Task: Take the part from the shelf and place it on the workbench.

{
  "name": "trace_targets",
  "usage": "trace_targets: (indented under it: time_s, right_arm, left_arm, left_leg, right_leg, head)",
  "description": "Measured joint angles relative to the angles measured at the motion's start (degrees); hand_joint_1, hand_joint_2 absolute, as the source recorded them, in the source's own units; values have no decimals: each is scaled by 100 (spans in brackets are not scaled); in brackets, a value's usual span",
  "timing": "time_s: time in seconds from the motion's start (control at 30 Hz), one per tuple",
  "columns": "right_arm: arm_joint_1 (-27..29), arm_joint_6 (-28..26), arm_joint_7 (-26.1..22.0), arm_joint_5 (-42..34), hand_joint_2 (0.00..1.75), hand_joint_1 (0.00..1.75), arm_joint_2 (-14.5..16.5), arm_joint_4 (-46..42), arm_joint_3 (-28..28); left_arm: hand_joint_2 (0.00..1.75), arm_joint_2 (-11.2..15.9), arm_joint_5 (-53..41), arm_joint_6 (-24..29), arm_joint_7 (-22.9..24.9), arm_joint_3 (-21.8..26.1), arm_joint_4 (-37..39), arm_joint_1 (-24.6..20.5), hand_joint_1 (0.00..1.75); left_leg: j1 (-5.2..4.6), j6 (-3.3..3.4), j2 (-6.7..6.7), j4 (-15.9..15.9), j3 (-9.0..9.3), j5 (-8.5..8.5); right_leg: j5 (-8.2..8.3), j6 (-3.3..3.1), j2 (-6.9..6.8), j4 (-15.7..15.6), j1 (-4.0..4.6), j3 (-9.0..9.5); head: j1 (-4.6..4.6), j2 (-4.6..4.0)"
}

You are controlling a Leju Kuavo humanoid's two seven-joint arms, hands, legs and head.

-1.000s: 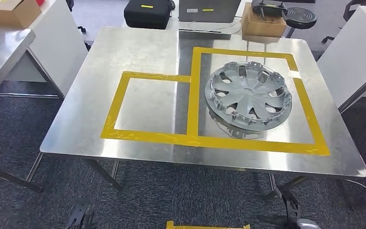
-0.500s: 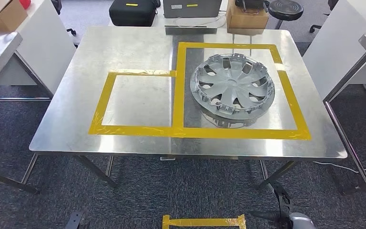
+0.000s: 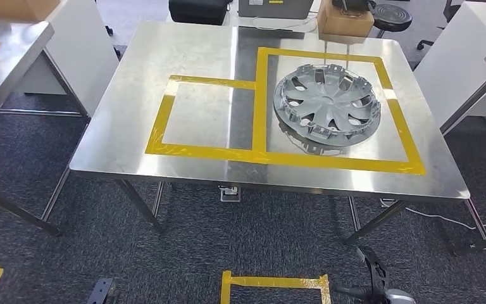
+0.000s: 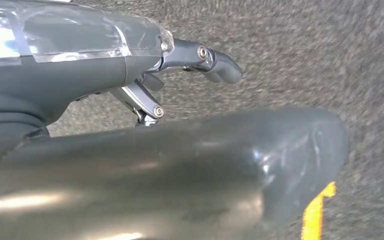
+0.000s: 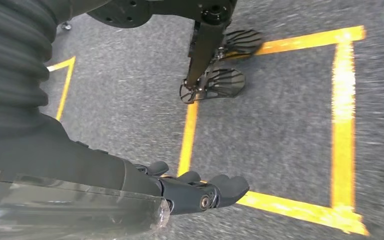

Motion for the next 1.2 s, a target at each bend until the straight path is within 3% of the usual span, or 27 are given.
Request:
trace_targets:
  time_s: [0.03,0.1,0.17,0.23,0.27,0.3,0.37,0.4,0.43,0.47,0.53,0.57,0.6,0.67,0.73,0.77,0.8,0.87,0.9,0.93,0.97,1.0,1.07,1.13,1.2]
  right_arm:
    - [6,8,-15,-42,175,0,-20,-6,42]
    - [-5,10,-33,-154,175,0,-63,-32,128]
    - [-22,-42,5,-298,175,0,-85,-62,239]
    - [-26,-91,45,-464,87,0,-77,-84,367]
    - [-27,-102,51,-546,44,0,-68,-97,442]
    - [-25,-111,51,-639,0,0,-58,-115,522]
    - [-17,-134,51,-820,0,0,-41,-146,676]
    - [-11,-145,51,-905,0,0,-35,-155,745]
    - [-8,-155,51,-974,0,0,-29,-161,809]
    - [-8,-163,51,-1031,0,0,-25,-169,874]
    - [-10,-174,51,-1116,0,0,-15,-199,1000]
    - [-6,-182,51,-1167,0,0,-18,-224,1068]
    - [-2,-192,48,-1230,0,0,-23,-250,1137]
    - [11,-216,23,-1396,0,0,-56,-287,1294]
    - [35,-228,-19,-1601,0,0,-92,-294,1454]
    - [56,-235,-36,-1706,0,0,-104,-297,1537]
    - [75,-247,-48,-1812,0,0,-116,-302,1625]
    - [94,-281,-60,-1995,0,0,-134,-321,1808]
    - [93,-299,-62,-2067,0,0,-142,-332,1892]
    - [92,-314,-63,-2117,0,0,-144,-342,1969]
    - [90,-329,-62,-2155,0,0,-145,-354,2044]
    - [88,-339,-61,-2181,0,0,-144,-367,2109]
    - [73,-357,-60,-2246,0,0,-154,-407,2239]
    - [43,-375,-65,-2346,0,0,-186,-452,2366]
    - [26,-395,-70,-2459,0,0,-221,-478,2485]
  left_arm:
    - [0,10,13,-24,-35,-16,9,7,0]
    - [0,23,43,-34,-75,-39,23,1,0]
    - [0,26,56,21,-10,-56,32,-28,0]
    - [0,23,61,70,50,-75,39,-41,0]
    - [0,20,62,80,56,-91,40,-43,0]
    - [0,16,66,84,54,-111,41,-50,0]
    - [0,17,92,85,38,-144,43,-64,0]
    - [0,18,109,85,29,-154,44,-69,0]
    - [0,18,123,85,20,-160,45,-69,0]
    - [0,16,130,86,17,-168,46,-71,0]
    - [0,13,130,100,40,-188,46,-81,0]
    - [0,11,129,109,53,-197,47,-89,0]
    - [0,15,129,116,61,-203,48,-97,0]
    - [0,22,148,115,39,-219,49,-100,0]
    - [0,25,192,98,-7,-237,51,-87,0]
    - [0,24,216,91,-28,-243,53,-83,0]
    - [0,23,238,86,-46,-248,54,-84,0]
    - [0,23,270,83,-64,-265,58,-85,0]
    - [0,23,281,81,-68,-278,61,-82,0]
    - [0,22,289,80,-67,-290,64,-81,0]
    - [0,21,295,81,-65,-299,67,-82,0]
    - [0,19,299,83,-64,-304,68,-83,0]
    - [0,14,303,84,-65,-319,70,-86,0]
    - [0,8,311,82,-69,-334,71,-88,0]
    - [0,8,325,80,-76,-341,73,-85,0]
  left_leg:
    - [-20,2,2,0,-41,44]
    - [-47,-24,15,-1,-100,132]
    - [-32,-83,36,-17,-130,229]
    - [-16,-146,37,-8,-164,236]
    - [-13,-174,26,78,-208,104]
    - [-5,-207,11,269,-278,-132]
    - [42,-275,-6,905,-450,-685]
    - [69,-313,-8,1226,-507,-830]
    - [95,-350,-7,1429,-507,-828]
    - [123,-389,-4,1468,-423,-702]
    - [191,-473,8,1021,12,-387]
    - [212,-514,11,656,291,-357]
    - [225,-514,12,340,511,-415]
    - [207,-430,1,32,674,-563]
    - [200,-279,-1,14,593,-513]
    - [199,-217,0,12,539,-455]
    - [199,-162,1,7,467,-387]
    - [175,-98,-1,11,306,-249]
    - [157,-84,-1,14,218,-181]
    - [137,-76,0,16,131,-114]
    - [116,-71,2,18,46,-49]
    - [96,-70,4,18,-32,12]
    - [60,-82,11,19,-148,125]
    - [40,-120,33,15,-211,236]
    - [52,-182,58,-15,-242,355]
  right_leg:
    - [130,-90,8,-397,45,265]
    - [209,-233,19,-1149,118,724]
    - [208,-279,26,-1448,158,864]
    - [336,-281,12,-1531,153,821]
    - [414,-296,0,-1571,138,780]
    - [497,-305,-12,-1603,119,717]
    - [628,-315,-20,-1594,105,548]
    - [689,-298,-25,-1579,97,454]
    - [745,-277,-31,-1557,83,357]
    - [795,-247,-38,-1521,62,254]
    - [866,-175,-47,-1403,16,52]
    - [885,-138,-47,-1326,4,-37]
    - [903,-104,-44,-1257,5,-102]
    - [960,-35,-41,-1184,9,-168]
    - [988,31,-37,-1169,-9,-203]
    - [873,60,-32,-1100,-18,-237]
    - [648,87,-26,-924,-23,-290]
    - [40,117,-18,-290,-25,-411]
    - [-166,118,-16,56,-22,-447]
    - [-233,105,-15,295,-17,-433]
    - [-173,78,-11,370,-9,-349]
    - [-26,36,-6,252,4,-183]
    - [213,-91,14,-454,60,360]
    - [191,-189,32,-1219,112,847]
    - [166,-217,39,-1519,142,974]
  head:
    - [17,0]
    - [31,0]
    - [39,0]
    - [65,0]
    - [63,0]
    - [43,0]
    - [-28,0]
    - [-62,0]
    - [-89,0]
    - [-113,0]
    - [-150,0]
    - [-184,0]
    - [-205,0]
    - [-205,0]
    - [-164,0]
    - [-143,-1]
    - [-121,-1]
    - [-54,-1]
    - [-28,0]
    - [-2,0]
    - [23,0]
    - [50,0]
    - [90,0]
    - [92,0]
    - [89,0]
